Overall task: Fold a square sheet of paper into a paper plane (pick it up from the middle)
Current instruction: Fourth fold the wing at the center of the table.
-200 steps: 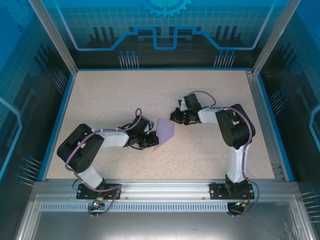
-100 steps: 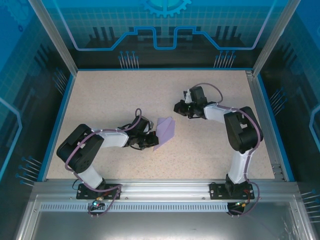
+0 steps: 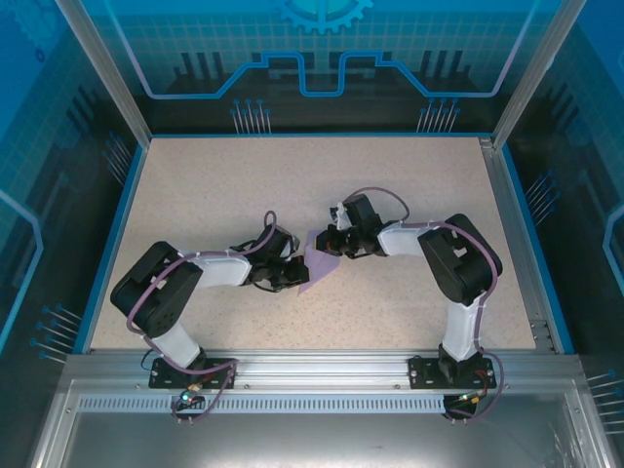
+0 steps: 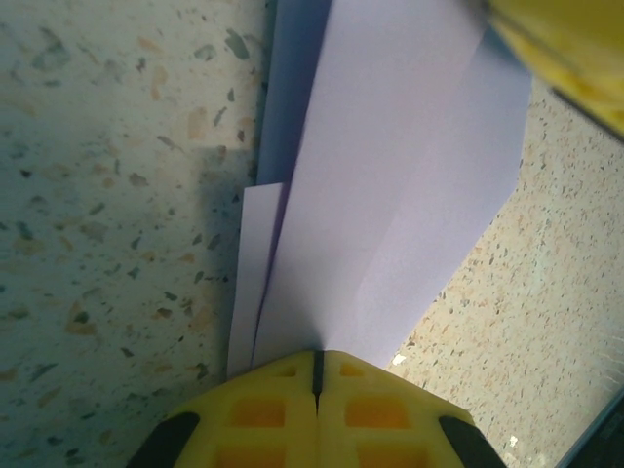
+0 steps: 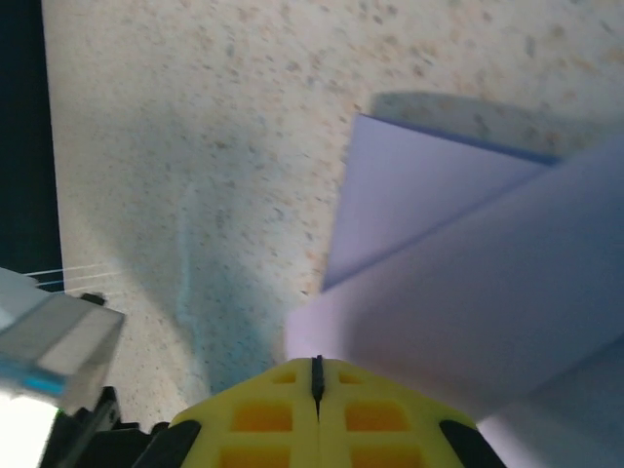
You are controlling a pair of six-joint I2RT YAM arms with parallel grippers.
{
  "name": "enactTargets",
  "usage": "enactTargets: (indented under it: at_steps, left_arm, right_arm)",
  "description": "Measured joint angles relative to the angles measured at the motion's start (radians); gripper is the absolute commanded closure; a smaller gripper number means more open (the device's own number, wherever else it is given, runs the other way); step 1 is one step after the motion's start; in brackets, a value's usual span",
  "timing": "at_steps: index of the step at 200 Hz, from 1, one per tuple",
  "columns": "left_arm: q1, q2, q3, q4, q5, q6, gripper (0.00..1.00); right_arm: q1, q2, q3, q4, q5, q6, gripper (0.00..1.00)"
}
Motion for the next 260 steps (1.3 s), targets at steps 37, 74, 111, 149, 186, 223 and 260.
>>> enactTargets:
  at_steps: [37, 74, 111, 149, 186, 223, 260]
  left_arm:
    - [0.000, -0.002, 0.001, -0.006, 0.001, 0.000, 0.99]
    - [0.000, -0.019, 0.028, -0.095, -0.005, 0.021, 0.93]
    - [0.014, -0.087, 0.086, -0.297, -0.012, 0.029, 0.85]
    - [0.047, -0.119, 0.131, -0.268, 0.090, -0.010, 0.83]
    - [0.046, -0.045, 0.131, -0.165, 0.198, -0.077, 0.83]
    - [0.047, 0.066, 0.111, -0.092, 0.230, -0.131, 0.84]
    - [0.060, 0.081, 0.052, -0.028, 0.239, -0.141, 0.85]
  right_arm:
    - [-0.002, 0.040, -0.017, 0.028, -0.008, 0.009, 0.96]
    - [0.000, 0.040, -0.023, 0.036, -0.007, 0.010, 0.96]
    - [0.000, 0.040, -0.024, 0.036, -0.005, 0.010, 0.96]
    - [0.000, 0.039, -0.024, 0.035, -0.002, 0.009, 0.96]
    - [0.000, 0.038, -0.024, 0.033, 0.000, 0.009, 0.96]
    - [0.000, 0.038, -0.024, 0.033, 0.000, 0.006, 0.96]
    - [0.001, 0.038, -0.024, 0.031, 0.001, 0.006, 0.96]
